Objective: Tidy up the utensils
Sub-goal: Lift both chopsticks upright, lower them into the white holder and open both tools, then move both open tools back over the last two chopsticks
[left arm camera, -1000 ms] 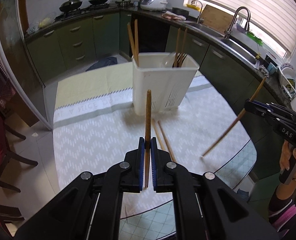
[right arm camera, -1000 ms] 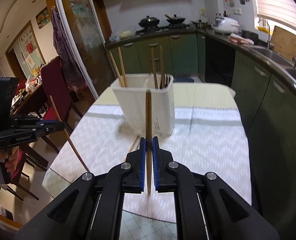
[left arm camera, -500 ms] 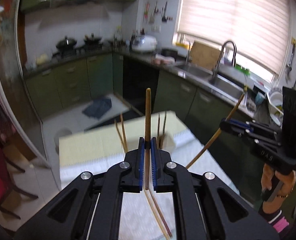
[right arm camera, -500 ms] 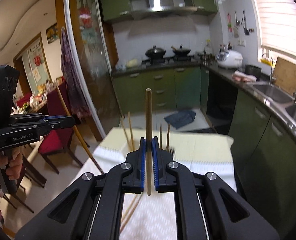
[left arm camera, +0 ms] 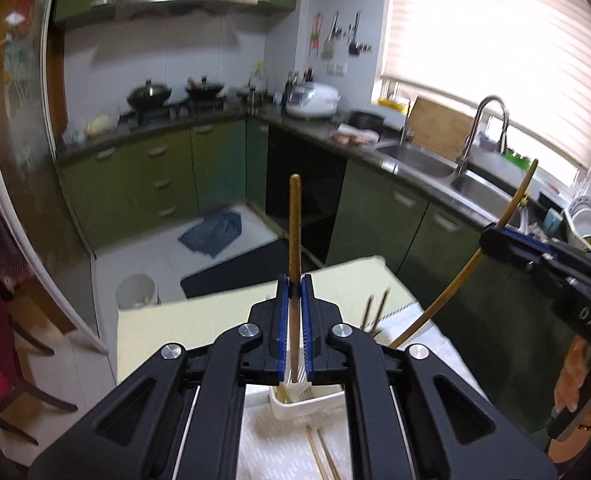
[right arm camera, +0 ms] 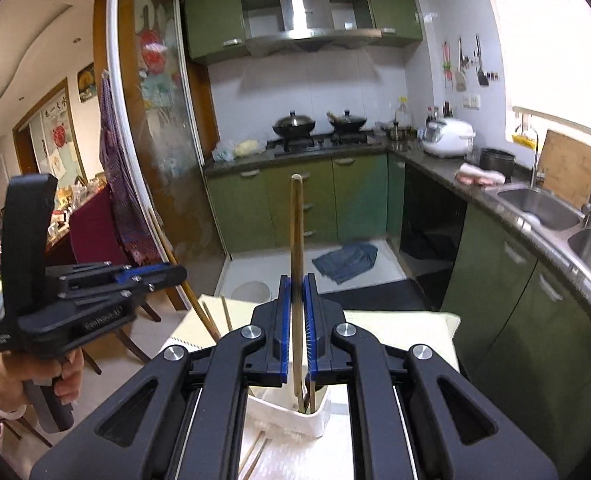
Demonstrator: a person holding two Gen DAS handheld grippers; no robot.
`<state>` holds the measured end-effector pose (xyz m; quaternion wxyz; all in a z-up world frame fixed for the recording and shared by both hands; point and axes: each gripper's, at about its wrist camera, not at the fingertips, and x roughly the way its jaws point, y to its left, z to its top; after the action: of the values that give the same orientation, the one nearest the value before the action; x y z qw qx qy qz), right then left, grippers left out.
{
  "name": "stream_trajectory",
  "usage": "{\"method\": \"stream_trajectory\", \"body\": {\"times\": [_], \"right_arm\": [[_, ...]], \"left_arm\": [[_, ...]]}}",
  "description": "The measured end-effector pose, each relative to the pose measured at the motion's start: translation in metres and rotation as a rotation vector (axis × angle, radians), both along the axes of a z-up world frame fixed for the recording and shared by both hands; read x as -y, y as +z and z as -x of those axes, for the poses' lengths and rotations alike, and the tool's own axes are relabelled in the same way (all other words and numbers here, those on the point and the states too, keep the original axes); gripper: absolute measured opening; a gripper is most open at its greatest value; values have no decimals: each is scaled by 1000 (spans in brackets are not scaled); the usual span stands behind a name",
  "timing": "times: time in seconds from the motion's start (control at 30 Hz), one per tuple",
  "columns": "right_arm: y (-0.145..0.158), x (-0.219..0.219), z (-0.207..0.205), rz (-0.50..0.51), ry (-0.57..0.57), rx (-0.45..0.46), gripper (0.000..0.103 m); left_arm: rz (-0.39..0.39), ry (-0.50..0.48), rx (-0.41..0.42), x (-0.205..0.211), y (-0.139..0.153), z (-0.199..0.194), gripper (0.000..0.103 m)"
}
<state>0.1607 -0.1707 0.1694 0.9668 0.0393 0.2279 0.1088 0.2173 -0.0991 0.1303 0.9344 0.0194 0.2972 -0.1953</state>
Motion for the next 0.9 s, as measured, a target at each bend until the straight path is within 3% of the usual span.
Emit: {"method": "stream_trajectory", "body": {"times": [0.3, 0.37, 0.5, 0.6, 0.7, 0.77, 0.9], "right_arm": [[-61, -15, -31, 46, 19, -121, 8], [-66, -17, -33, 56, 19, -132, 14], [-65, -22, -24, 71, 17, -121, 14], [-57, -22, -7, 67, 22, -92, 15], [-52, -18, 22, 63, 40, -56, 24], [-60, -18, 46, 67, 52, -54, 27], [-98, -14, 82, 63, 85, -117, 27]], "left_arm": [[-48, -24, -91, 7, -47, -9, 6], [-57, -23, -99, 7, -50, -7, 7], [-69, -17, -104, 4, -50, -1, 11], [-70, -17, -97, 3, -46, 11, 19], [-70, -19, -98, 0, -44, 25, 21], [-83, -16, -112, -2, -50, 39, 31], [-118, -26, -235, -2, -95, 61, 34]]}}
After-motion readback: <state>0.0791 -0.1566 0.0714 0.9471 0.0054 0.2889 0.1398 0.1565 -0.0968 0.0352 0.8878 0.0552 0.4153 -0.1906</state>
